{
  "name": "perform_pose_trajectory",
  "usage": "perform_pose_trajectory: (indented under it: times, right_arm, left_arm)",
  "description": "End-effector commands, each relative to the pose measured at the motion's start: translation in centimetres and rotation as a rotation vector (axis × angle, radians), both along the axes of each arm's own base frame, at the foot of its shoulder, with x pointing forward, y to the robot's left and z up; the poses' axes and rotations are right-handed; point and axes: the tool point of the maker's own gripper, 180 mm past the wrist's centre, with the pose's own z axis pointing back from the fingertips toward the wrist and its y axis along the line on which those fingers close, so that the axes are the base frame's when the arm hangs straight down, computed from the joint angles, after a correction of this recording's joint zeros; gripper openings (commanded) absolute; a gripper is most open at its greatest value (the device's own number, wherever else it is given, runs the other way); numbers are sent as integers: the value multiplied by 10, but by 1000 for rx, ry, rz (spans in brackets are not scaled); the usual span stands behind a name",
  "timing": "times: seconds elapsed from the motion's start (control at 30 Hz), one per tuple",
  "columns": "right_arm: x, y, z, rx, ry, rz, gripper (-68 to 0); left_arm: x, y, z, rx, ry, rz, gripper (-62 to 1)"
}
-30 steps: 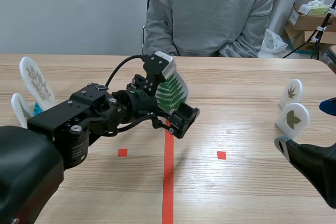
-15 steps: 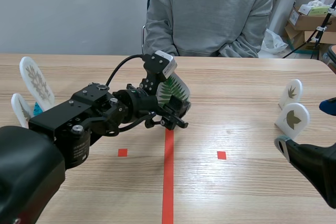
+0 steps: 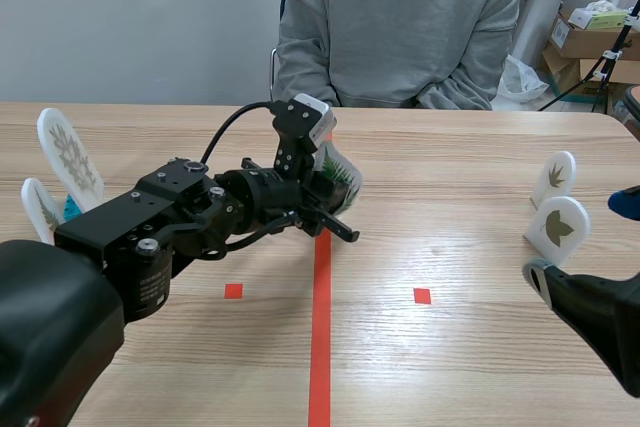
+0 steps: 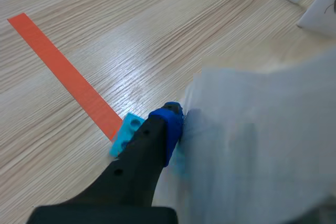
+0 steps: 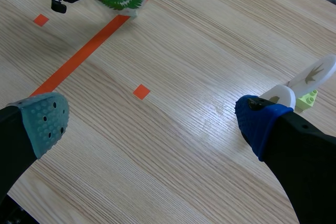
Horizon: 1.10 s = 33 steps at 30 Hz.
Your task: Do the leaf sorting experiment
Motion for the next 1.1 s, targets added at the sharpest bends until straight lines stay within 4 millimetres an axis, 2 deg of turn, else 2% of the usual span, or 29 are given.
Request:
perform_pose_trajectory:
  times: [0.0, 0.2, 0.37, 0.5, 0.6, 0.73, 0.9, 1.07]
  right_arm:
    - [3, 2, 5, 14, -20, 8, 4]
    - [3, 2, 5, 15, -21, 8, 4]
    - [3, 2, 5, 12, -18, 8, 4]
    - [3, 2, 5, 13, -18, 8, 4]
    - [3, 2, 5, 13, -18, 8, 4]
    - [3, 2, 5, 13, -18, 8, 4]
    - [3, 2, 5, 12, -18, 8, 4]
    - [3, 2, 5, 12, -18, 8, 4]
  left_arm:
    - [6, -5, 17, -34, -41, -1, -554]
    - [-1, -4, 15, -65, -17, -10, -573]
    - [-32, -1, 29, -101, -29, -33, -582]
    - [-64, 17, 40, -83, -58, -12, -582]
    - [-82, 44, 41, -69, -60, 48, -582]
    - [-96, 92, 29, -38, -43, 156, -581]
    - [-102, 161, 20, -9, -27, 327, -580]
    - [-98, 227, 29, 16, -65, 504, -580]
